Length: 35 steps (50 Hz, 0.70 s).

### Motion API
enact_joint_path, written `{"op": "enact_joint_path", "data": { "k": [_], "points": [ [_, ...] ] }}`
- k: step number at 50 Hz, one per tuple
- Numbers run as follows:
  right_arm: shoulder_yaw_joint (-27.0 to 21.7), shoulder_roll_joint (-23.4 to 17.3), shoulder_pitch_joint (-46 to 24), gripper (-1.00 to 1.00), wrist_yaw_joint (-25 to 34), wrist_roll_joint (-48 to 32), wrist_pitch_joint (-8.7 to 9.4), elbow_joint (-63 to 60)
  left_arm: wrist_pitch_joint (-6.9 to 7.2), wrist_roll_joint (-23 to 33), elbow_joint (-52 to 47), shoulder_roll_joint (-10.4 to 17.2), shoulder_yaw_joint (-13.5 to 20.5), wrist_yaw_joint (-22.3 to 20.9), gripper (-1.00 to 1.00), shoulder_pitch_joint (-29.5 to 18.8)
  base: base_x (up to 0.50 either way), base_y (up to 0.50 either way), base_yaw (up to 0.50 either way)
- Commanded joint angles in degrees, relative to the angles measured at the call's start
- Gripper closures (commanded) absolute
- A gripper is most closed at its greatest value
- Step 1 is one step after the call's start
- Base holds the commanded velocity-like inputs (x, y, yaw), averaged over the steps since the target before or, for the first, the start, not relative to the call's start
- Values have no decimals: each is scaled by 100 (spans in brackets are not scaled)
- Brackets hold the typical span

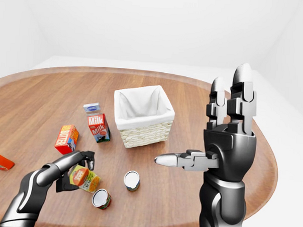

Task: Pick up the orange juice, and put it in the basket.

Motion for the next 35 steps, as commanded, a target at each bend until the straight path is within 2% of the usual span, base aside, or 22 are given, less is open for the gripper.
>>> {"op": "enact_joint_path", "data": {
  "k": [1,2,6,12,21,29,35],
  "points": [
    [47,7,7,-100,-7,-8,0,-12,-2,850,824,267,27,-8,100,36,0,0,0],
    [52,10,16,-100,-11,-14,0,-19,-2,940,932,276,27,-8,100,-108,0,0,0],
    [63,10,31,-100,7,-28,0,25,-2,980,1081,354,-16,-8,100,-250,0,0,0],
    [66,15,49,-100,18,-26,0,22,-2,1337,1303,457,-81,-8,100,-452,0,0,0],
    [91,20,76,-100,33,-52,0,26,-2,1111,1113,452,-18,-8,100,-369,0,0,0],
    [99,24,82,-100,34,-52,0,46,-2,1139,1133,488,12,-8,100,-335,0,0,0],
    [131,27,99,-100,30,-80,0,34,-2,883,816,488,122,-8,100,-268,0,0,0]
  ]
}}
